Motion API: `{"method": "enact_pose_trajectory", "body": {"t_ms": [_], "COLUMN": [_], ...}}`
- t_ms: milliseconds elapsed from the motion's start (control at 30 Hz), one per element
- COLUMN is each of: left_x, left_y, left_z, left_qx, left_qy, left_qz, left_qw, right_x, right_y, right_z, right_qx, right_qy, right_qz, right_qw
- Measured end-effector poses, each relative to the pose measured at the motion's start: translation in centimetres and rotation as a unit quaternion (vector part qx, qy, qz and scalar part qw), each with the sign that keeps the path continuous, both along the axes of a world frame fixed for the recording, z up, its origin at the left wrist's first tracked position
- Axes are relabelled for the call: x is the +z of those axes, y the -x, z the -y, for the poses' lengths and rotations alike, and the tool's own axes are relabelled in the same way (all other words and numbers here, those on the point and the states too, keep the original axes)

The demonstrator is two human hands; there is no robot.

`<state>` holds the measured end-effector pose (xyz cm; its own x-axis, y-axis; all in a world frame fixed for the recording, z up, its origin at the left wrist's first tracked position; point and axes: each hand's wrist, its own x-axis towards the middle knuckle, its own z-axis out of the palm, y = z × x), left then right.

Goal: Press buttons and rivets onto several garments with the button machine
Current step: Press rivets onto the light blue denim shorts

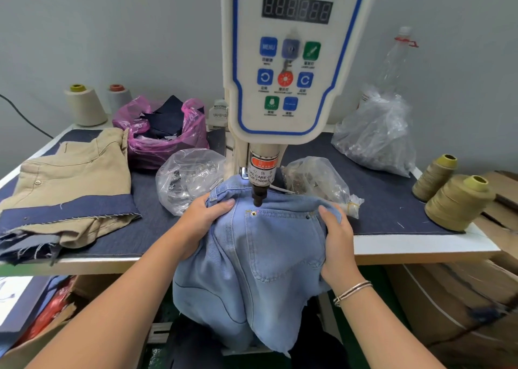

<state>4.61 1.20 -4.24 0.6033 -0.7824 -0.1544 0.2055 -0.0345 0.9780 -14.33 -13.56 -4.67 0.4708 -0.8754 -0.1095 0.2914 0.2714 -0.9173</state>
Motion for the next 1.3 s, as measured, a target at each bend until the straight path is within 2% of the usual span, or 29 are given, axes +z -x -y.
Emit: {"method": "enact_pose_trajectory", "body": {"t_ms": [133,367,467,533,567,700,767,867,967,1167,1233,1300], "left_x": [0.3,1.3,2.2,2.9,3.4,5.9,7.1,8.2,7.3,5.4,5.7,6.4], "left_y": [-0.1,-0.7,0.0,0.9,1.5,3.7,4.2,3.8,3.6,4.4,4.6,4.6], "left_z": [-0.4,-2.2,-2.9,-2.9,-2.6,-1.5,-1.3,-1.7,-2.3,-2.9,-2.6,-2.1], "left_qx": [-0.028,-0.141,-0.208,-0.243,-0.256,-0.305,-0.315,-0.304,-0.313,-0.386,-0.389,-0.366], "left_qy": [0.001,-0.074,-0.115,-0.118,-0.108,-0.074,-0.067,-0.056,-0.061,-0.105,-0.120,-0.137], "left_qz": [-0.013,0.039,0.077,0.096,0.099,0.123,0.137,0.150,0.123,0.103,0.138,0.213], "left_qw": [1.000,0.987,0.968,0.958,0.956,0.942,0.937,0.939,0.940,0.911,0.903,0.896], "right_x": [0.1,0.1,0.1,1.2,1.7,3.9,4.5,5.1,6.2,9.7,9.6,9.4], "right_y": [0.7,5.6,6.5,6.3,5.9,3.1,2.4,3.0,4.0,5.0,5.1,5.3], "right_z": [-0.6,-1.9,-2.4,-3.4,-3.9,-6.8,-7.4,-6.9,-5.4,-2.4,-1.6,-1.1], "right_qx": [0.044,0.151,0.139,0.083,0.091,0.245,0.257,0.274,0.231,0.216,0.207,0.205], "right_qy": [0.000,0.141,0.273,0.389,0.437,0.488,0.472,0.310,0.230,0.126,0.080,0.051], "right_qz": [-0.027,-0.109,-0.213,-0.245,-0.252,-0.256,-0.226,-0.171,-0.099,0.056,0.089,0.106], "right_qw": [0.999,0.972,0.928,0.885,0.859,0.798,0.812,0.894,0.940,0.967,0.971,0.972]}}
